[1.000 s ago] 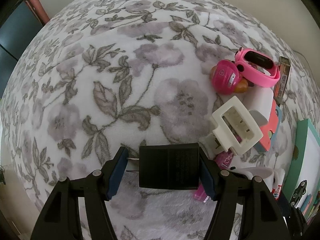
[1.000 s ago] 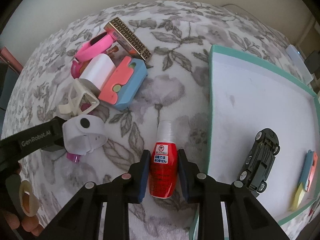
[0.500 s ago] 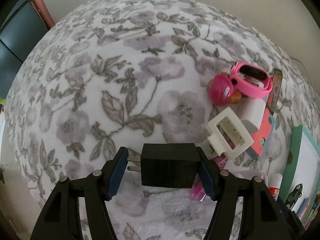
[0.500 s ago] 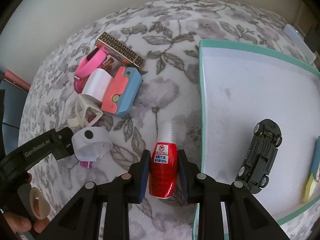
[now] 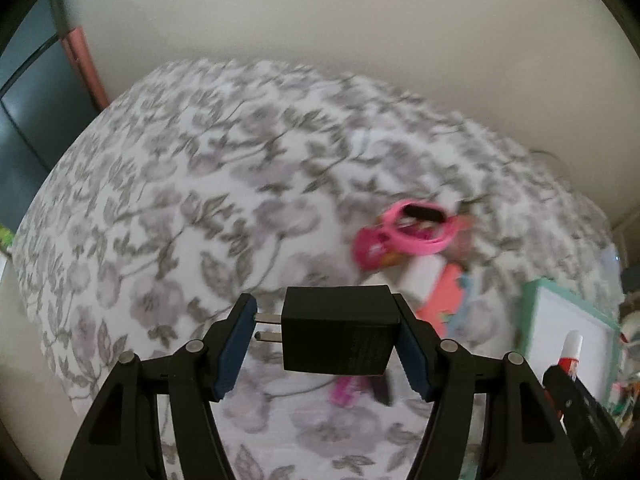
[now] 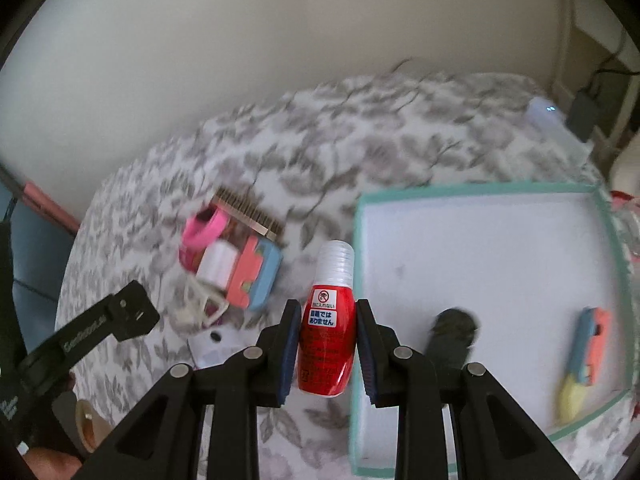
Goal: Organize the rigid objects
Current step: 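Carry the charger and red glue bottle into the tray and release both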
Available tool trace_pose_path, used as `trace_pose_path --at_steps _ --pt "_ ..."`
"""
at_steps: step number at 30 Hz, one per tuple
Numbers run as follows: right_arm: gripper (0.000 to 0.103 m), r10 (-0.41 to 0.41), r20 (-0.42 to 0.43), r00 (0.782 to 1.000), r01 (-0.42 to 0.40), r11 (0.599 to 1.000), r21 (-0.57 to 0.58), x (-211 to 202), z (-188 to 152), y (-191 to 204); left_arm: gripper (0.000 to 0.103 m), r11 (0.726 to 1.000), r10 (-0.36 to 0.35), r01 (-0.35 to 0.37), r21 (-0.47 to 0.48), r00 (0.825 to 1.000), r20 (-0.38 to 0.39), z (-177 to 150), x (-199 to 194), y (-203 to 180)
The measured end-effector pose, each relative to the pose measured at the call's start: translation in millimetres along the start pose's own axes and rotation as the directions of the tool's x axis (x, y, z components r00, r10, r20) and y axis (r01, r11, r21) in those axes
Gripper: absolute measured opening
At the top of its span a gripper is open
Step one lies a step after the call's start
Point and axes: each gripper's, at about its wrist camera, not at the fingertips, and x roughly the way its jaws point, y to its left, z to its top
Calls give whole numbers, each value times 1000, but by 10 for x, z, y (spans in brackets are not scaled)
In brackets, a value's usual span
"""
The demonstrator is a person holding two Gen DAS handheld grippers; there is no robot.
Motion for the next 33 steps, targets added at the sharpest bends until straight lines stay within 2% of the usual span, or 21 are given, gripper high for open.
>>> trace_pose_path --at_steps 7,12,15,19,23,28,33 --pt "29 -127 43 991 123 990 72 -104 121 -396 68 991 -111 111 72 994 2 -56 -210 -483" --pt "29 -169 24 985 163 976 146 -75 146 -750 68 975 -130 130 181 991 -11 -148 -272 -1004" --pt "29 -179 5 984 175 966 188 -17 146 -967 68 956 -159 166 242 986 -48 -223 -263 -1329" --pt "29 -226 -22 974 225 944 243 -8 115 -1249 68 934 -160 171 312 985 -62 -320 -183 -1705" --pt "29 -254 -19 967 248 926 284 -59 94 -1455 68 926 -183 204 316 978 -96 -392 -66 -1910" --pt "29 -266 -25 964 259 908 329 -84 74 -1616 68 905 -209 214 367 976 -55 -478 -13 -2122" --pt "29 -266 -39 963 264 904 336 -37 59 -1664 68 893 -249 257 369 966 -68 -568 116 -2198"
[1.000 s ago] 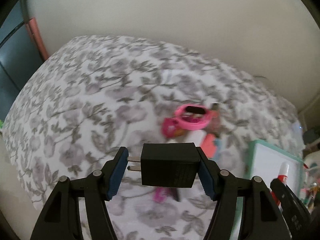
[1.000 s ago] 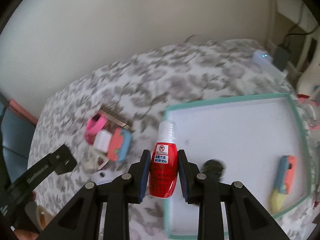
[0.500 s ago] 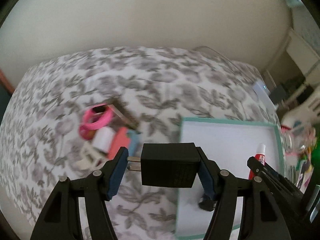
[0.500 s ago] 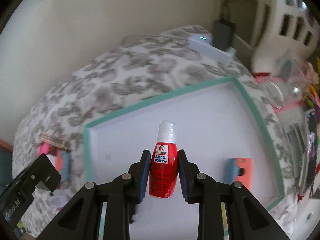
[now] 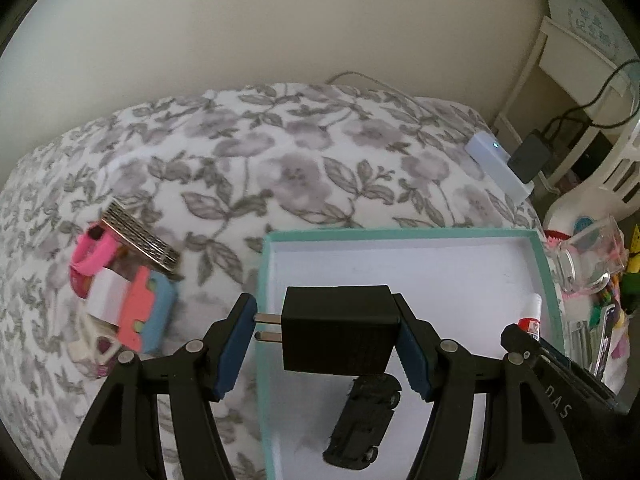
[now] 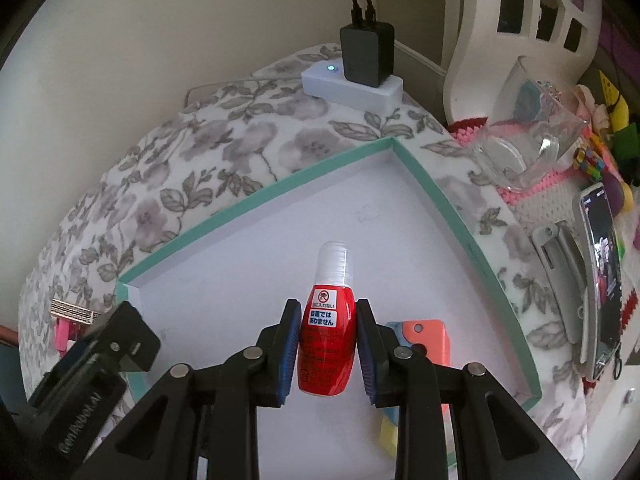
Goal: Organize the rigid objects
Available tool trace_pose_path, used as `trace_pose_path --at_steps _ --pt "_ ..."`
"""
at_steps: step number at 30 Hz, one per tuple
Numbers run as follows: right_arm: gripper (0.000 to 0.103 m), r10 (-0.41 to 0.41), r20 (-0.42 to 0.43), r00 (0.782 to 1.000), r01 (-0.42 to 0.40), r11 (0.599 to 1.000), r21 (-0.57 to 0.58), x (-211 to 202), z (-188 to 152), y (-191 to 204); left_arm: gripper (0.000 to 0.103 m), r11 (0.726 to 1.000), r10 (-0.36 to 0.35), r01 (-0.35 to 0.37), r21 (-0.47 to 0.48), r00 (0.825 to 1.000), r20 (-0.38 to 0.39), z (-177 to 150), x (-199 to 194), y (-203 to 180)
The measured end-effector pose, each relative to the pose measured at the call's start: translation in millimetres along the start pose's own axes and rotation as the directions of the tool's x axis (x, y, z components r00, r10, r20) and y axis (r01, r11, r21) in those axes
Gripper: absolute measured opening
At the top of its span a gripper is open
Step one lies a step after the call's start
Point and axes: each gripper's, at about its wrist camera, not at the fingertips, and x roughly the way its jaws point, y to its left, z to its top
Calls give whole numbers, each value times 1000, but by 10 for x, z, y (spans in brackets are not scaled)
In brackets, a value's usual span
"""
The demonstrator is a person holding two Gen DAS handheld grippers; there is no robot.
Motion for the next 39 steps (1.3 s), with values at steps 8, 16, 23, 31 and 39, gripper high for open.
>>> trace_pose_path --at_steps 8,16,23,31,39 --pt "29 -8 -52 999 8 1000 11 201 -58 -93 68 1000 -27 26 -4 999 -21 -59 180 19" --pt "29 -50 -54 997 49 999 -11 220 -86 -102 68 999 -32 33 20 999 -32 -89 232 -50" --pt "30 -73 -29 997 72 996 -48 150 -76 -14 68 999 -37 39 27 998 -43 -111 240 -59" --pt "31 -83 6 997 83 995 -63 26 -39 15 82 997 -81 81 16 997 -12 -69 66 -74" --pt "56 -90 41 995 93 994 -63 -70 -23 28 87 998 -57 57 1 998 22 -24 -89 -2"
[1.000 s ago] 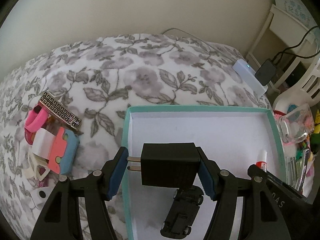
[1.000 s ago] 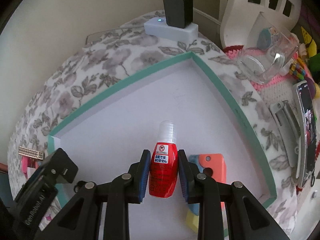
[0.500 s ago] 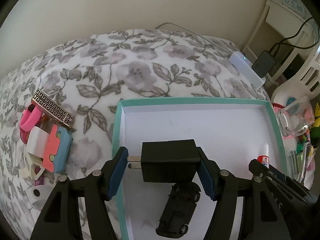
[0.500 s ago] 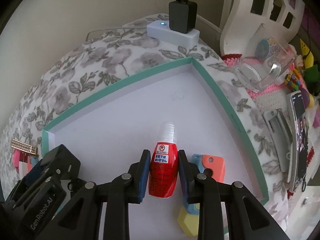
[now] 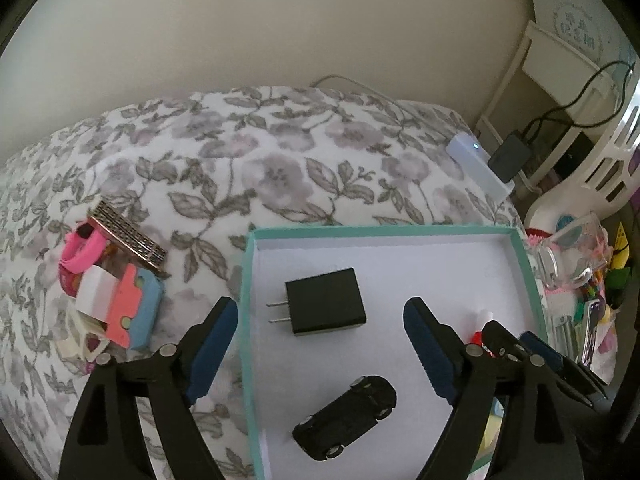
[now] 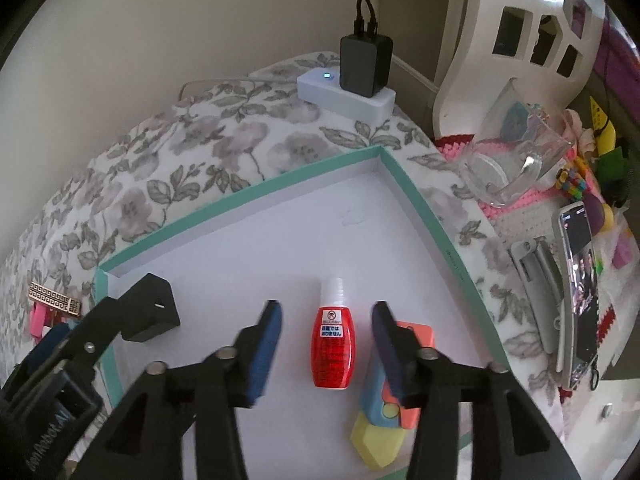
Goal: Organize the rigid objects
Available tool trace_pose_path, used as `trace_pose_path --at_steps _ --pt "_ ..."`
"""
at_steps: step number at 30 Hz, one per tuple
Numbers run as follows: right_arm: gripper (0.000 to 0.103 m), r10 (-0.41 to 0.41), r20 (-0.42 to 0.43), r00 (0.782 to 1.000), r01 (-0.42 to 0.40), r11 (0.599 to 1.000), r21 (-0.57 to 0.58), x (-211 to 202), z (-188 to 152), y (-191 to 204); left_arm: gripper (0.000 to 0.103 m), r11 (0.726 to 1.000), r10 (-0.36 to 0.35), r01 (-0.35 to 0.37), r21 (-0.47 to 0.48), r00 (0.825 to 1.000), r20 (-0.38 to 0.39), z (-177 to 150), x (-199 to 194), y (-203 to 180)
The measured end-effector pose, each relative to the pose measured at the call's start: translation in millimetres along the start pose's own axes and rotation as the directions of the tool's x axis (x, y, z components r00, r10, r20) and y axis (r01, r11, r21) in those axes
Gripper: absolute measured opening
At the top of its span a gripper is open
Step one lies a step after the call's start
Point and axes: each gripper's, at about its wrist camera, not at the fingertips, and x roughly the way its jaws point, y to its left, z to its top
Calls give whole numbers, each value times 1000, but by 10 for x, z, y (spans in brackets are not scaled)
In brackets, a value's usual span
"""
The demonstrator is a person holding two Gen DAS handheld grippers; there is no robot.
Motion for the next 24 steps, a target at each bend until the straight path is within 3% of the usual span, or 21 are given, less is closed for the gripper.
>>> trace_pose_path --at_steps 6,8,11,16,21,24 --pt "68 2 -1 1000 -2 1000 -26 8 -41 74 90 996 75 -74 -44 997 10 29 -89 236" --pt "74 8 -4 1000 -9 999 -39 23 -60 117 98 993 97 -96 -69 995 0 33 -105 360" --pt "80 33 -8 999 -33 998 -53 41 -90 188 100 985 128 -129 -119 992 -15 43 -138 584" --pt "101 31 16 999 -29 995 -95 21 -125 321 100 967 162 -163 -196 987 -17 47 -272 960" --pt "103 25 44 999 -19 991 -136 -26 -157 480 100 945 233 -232 -230 972 -21 33 -430 1304" --pt "103 51 34 998 -45 986 -160 -35 -198 616 100 937 230 -230 -263 973 -34 12 -513 1533"
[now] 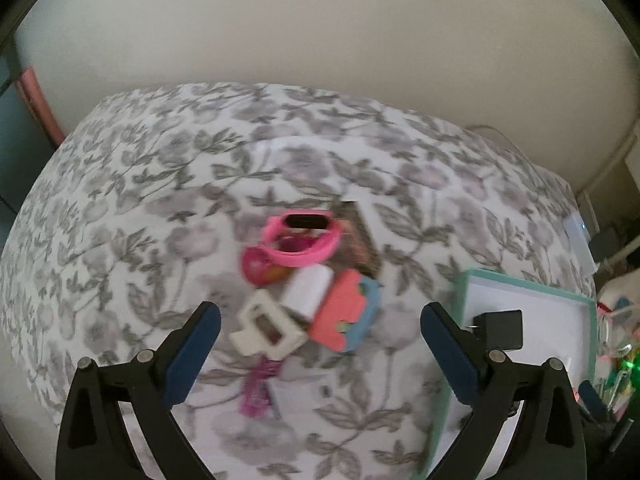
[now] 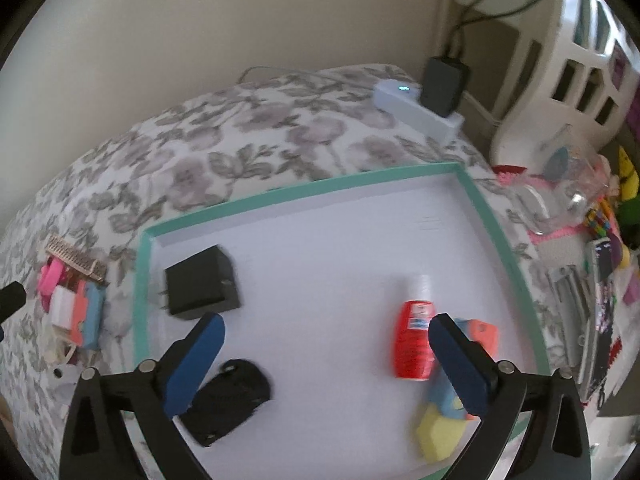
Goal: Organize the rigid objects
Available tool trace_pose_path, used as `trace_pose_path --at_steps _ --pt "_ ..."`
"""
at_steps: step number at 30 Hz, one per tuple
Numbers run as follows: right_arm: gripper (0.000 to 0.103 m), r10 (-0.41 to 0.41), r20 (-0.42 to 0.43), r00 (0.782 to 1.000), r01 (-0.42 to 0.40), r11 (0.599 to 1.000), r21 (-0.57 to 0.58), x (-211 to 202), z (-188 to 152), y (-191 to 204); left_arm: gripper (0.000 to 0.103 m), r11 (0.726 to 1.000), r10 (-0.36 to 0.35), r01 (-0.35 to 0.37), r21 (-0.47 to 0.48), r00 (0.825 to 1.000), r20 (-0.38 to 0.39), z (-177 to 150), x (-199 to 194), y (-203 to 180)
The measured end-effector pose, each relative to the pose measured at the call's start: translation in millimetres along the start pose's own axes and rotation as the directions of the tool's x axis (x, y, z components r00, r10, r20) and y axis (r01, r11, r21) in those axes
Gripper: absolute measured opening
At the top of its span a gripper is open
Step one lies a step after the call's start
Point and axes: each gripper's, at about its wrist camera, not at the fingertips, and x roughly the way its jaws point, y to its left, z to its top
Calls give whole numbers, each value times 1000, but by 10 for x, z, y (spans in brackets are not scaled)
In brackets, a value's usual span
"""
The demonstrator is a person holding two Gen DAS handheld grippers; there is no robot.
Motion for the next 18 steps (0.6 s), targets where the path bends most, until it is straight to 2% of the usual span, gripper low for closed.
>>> trace_pose_path --at_steps 6,11,18 --pt "103 110 32 993 -107 991 -81 -175 -36 445 100 993 51 -54 -100 998 -31 46 -2 518" --pt "103 225 31 974 -218 965 -147 -285 -112 893 100 984 83 -89 -153 995 -46 23 5 857" --pt "103 349 -58 935 -352 905 -237 -241 -294 1479 100 975 97 -117 -189 989 -112 -93 171 1147"
